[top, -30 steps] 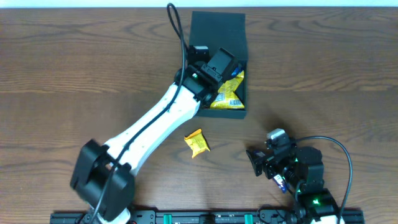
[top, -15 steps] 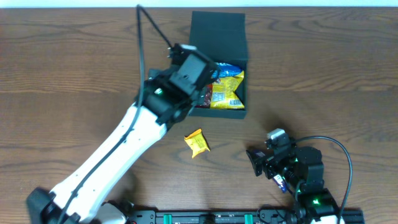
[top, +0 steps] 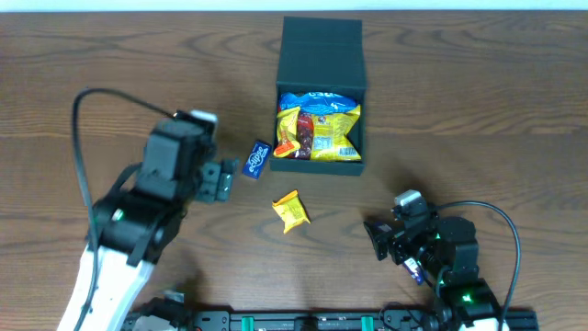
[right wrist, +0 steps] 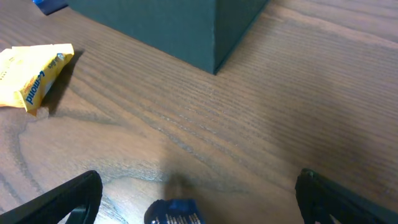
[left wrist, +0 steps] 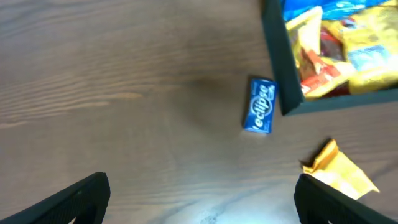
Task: Pack container
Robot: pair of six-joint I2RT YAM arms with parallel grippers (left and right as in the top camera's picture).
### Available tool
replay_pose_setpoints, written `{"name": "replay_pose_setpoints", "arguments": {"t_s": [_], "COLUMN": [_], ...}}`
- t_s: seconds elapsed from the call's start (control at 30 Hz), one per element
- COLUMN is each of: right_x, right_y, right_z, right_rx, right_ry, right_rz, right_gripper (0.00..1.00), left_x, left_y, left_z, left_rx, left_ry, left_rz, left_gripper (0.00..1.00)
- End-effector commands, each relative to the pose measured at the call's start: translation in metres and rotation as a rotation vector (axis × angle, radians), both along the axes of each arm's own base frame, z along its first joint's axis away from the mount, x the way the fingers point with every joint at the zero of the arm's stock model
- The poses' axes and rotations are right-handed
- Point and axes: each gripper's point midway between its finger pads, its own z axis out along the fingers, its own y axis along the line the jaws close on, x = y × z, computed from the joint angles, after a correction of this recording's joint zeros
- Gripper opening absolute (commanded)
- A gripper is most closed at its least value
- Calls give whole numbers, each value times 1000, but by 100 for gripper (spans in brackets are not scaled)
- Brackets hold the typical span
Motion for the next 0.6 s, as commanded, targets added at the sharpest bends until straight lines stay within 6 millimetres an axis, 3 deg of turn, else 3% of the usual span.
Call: {"name": "replay_pose_setpoints", "arguments": {"t_s": [0.0, 0.07, 0.13, 0.23, 0.37, 0.57], "right_x": [0, 0, 0, 0, 0, 0], "right_y": [-2, -2, -2, -2, -2, -2], "right_z": [-1, -1, -1, -1, -1, -1], "right_rx": [-8, -8, -8, -8, -8, -8], "right_ry": [-2, -2, -2, -2, -2, -2], "right_rz": [0, 0, 0, 0, 0, 0], "right_gripper": [99, 99, 99, 99, 99, 99], "left_x": [-19, -22, -17, -19, -28, -27], "left_y": [-18, -19, -8, 10, 20, 15], "left_z": [1, -1, -10, -40, -81, -92], "left_rx": [-133, -194, -187, -129, -95, -150], "left_ry": [-15, -32, -62, -34, -35, -187], "left_rz": [-156, -155, -105, -33, 1, -20], "left_gripper": [95, 96, 95, 96, 96, 95]}}
